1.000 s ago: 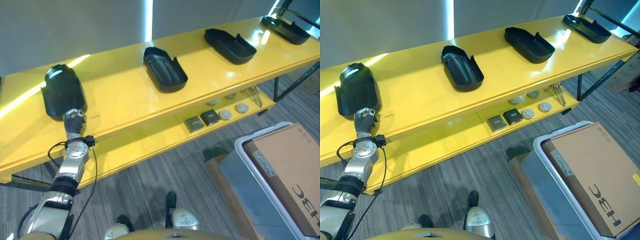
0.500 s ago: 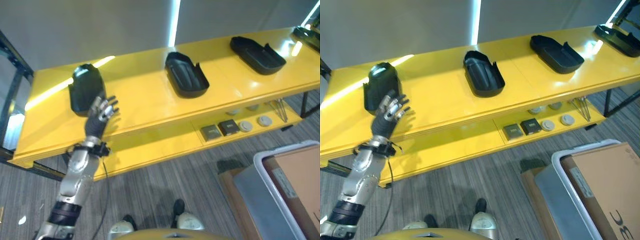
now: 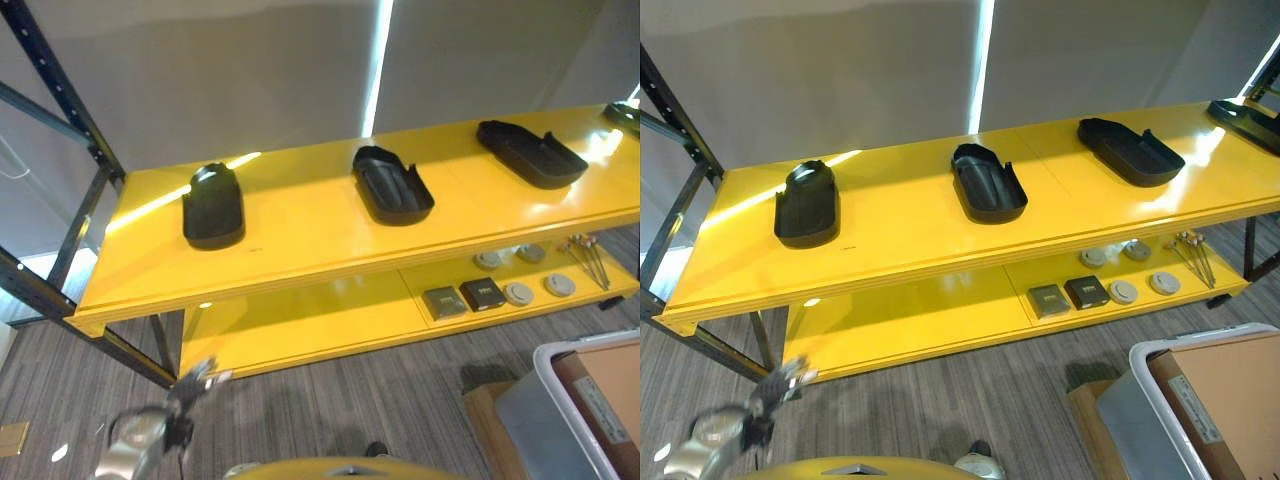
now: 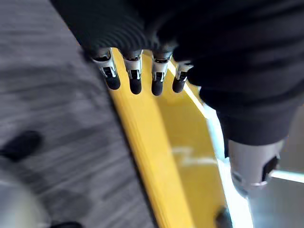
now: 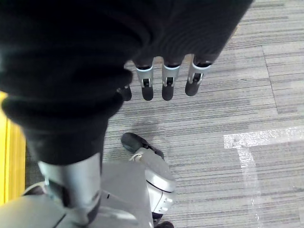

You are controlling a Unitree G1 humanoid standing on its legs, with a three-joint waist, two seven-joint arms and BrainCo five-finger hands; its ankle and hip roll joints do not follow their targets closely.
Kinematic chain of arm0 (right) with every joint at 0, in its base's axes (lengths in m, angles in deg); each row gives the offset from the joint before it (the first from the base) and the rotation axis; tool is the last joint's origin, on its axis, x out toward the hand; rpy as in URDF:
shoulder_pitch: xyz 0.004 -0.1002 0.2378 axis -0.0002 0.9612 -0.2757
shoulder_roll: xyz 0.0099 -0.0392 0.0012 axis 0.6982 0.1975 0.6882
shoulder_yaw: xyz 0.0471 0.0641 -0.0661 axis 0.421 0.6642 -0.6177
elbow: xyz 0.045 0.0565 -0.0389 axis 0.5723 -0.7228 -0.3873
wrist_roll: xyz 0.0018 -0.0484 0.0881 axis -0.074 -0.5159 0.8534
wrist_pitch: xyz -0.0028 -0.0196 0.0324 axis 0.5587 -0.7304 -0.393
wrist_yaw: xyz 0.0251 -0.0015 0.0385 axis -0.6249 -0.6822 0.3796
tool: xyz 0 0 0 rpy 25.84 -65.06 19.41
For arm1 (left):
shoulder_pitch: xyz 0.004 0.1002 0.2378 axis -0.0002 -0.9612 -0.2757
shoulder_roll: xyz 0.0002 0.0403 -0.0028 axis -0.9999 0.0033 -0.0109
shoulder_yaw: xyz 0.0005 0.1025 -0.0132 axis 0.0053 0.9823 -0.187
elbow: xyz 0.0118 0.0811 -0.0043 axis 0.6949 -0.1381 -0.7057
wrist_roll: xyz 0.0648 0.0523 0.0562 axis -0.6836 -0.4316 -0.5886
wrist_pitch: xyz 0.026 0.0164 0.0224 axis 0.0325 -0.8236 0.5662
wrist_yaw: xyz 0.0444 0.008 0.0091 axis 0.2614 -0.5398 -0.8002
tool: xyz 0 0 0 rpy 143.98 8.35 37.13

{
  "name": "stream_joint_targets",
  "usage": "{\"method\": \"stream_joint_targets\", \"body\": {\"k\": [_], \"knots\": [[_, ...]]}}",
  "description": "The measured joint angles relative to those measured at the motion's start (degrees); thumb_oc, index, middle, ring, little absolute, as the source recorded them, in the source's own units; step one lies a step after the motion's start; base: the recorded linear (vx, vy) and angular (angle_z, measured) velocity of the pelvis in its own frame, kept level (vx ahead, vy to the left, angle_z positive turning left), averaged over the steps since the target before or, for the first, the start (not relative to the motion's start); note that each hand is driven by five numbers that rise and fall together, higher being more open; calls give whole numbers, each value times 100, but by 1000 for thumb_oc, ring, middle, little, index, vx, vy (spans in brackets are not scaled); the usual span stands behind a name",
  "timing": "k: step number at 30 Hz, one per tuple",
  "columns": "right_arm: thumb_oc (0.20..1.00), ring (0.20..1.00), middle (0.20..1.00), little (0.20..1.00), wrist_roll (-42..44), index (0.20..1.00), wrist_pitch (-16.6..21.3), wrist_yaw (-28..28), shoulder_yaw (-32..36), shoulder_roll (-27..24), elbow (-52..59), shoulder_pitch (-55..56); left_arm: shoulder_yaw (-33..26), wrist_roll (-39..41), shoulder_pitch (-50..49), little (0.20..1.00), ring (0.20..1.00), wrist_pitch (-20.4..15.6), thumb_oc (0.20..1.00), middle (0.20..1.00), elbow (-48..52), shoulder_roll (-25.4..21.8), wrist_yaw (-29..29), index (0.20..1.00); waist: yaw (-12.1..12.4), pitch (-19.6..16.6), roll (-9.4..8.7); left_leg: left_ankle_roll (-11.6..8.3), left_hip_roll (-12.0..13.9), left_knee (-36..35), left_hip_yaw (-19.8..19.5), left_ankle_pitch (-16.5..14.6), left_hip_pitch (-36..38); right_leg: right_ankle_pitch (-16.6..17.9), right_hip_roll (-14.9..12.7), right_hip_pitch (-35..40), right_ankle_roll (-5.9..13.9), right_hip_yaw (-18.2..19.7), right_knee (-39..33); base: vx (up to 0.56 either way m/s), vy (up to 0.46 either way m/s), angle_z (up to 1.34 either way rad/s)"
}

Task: Move parts from the plastic box to the shelf.

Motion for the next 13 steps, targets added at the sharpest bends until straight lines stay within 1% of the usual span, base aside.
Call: {"method": "stream_joint_targets", "body": {"k": [1,2,3,5,6,8,11,13], "knots": [[1000,1000,1000,1000,14,1000,-44,-4,-47,-1,-12,-54,-52,-152,-180,1000,1000,-201,1000,1000,-523,144,93,1000,111,7,-58,3,-2,2,-27,12,-43,-5,-11,-16,10,-31,9,-31,4,7],[1000,1000,1000,1000,24,1000,-61,-4,-43,3,-95,-67,-423,-319,-108,1000,1000,-473,1000,1000,-1590,514,203,1000,127,-14,-61,5,-12,3,-36,23,-37,-5,-22,-5,15,-39,16,-25,5,14],[1000,1000,1000,1000,50,1000,-63,-4,-33,53,-174,-85,-567,-565,-172,1000,1000,-362,1000,1000,-2295,769,494,1000,134,-28,-93,1,-19,38,-79,13,-57,-16,-40,-7,23,-74,23,-20,6,18],[1000,1000,1000,1000,49,1000,-75,-8,14,99,-209,-114,-752,-659,-234,1000,1000,-580,1000,1000,-2846,961,595,1000,188,-31,-210,33,-28,66,-154,-26,-127,-18,-61,-12,26,-154,26,0,6,19],[1000,1000,1000,1000,48,1000,-72,-10,54,116,-221,-122,-854,-658,-245,1000,1000,-653,1000,1000,-2998,1037,643,1000,206,-37,-208,38,-33,71,-157,-23,-120,-18,-65,-9,26,-161,25,5,6,9],[1000,1000,1000,1000,38,1000,-73,-60,70,165,-270,-119,-965,-658,-242,1000,1000,-795,1000,1000,-2937,1131,745,1000,234,-34,-225,46,-34,70,-161,-30,-117,-19,-75,-5,27,-162,38,0,0,0],[1000,1000,1000,1000,38,1000,-71,-72,70,229,-342,-120,-966,-657,-55,1000,1000,-1005,1000,1000,-2771,1133,773,1000,238,-4,-228,56,-34,70,-165,-24,-115,-32,-90,-1,31,-161,85,0,0,0],[1000,1000,1000,1000,38,1000,-81,-106,51,287,-397,-168,-964,-657,278,1000,1000,-1184,1000,1000,-2714,1153,935,1000,220,11,-265,60,-34,69,-182,-21,-114,-40,-94,-3,33,-163,109,0,0,0]]}}
